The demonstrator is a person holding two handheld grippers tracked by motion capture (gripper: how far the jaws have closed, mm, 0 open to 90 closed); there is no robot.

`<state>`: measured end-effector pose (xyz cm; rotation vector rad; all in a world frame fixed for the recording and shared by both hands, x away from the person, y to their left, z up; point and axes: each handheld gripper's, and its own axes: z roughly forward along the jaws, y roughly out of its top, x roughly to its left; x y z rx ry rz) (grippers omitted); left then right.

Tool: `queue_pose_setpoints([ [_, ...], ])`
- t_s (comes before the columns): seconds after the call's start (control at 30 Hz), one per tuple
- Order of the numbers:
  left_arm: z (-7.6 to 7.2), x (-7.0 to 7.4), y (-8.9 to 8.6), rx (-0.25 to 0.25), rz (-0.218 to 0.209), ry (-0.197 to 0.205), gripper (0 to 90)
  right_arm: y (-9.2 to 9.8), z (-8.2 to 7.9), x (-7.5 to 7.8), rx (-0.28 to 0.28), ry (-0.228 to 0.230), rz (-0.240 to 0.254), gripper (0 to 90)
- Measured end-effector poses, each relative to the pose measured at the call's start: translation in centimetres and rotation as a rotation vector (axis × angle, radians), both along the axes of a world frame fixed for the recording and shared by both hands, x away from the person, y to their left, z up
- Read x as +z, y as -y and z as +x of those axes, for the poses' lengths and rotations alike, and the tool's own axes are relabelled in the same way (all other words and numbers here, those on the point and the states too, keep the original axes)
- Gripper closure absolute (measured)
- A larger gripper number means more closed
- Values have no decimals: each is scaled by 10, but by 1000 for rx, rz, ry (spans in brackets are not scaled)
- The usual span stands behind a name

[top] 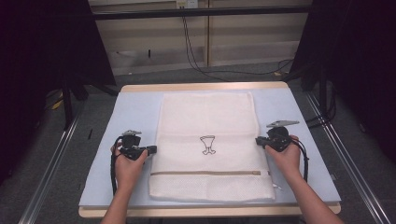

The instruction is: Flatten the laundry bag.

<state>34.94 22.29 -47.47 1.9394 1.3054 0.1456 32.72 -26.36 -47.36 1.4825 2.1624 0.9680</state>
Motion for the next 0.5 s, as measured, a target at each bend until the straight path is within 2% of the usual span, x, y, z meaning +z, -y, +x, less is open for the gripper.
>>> queue_pose_setpoints([
  [0.13, 0, 1, -4, 15, 0, -14, 884, 0, 0, 0, 23, 0, 16, 847],
  [0.2, 0, 2, -5, 10, 13, -3, 884, -2, 0, 0, 22, -1, 12, 843],
  [0.33, -1, 2, -6, 14, 6, -12, 884, -4, 1, 0, 26, 4, -5, 837],
  [0.4, -1, 1, -6, 14, 5, -12, 883, -4, 1, 0, 22, 4, 4, 831],
  [0.47, -1, 2, -6, 10, 9, -13, 869, -5, 0, 1, 23, 10, -5, 782],
  [0.5, -1, 3, -6, 14, 15, 0, 843, -4, -1, 2, 22, 21, -6, 749],
])
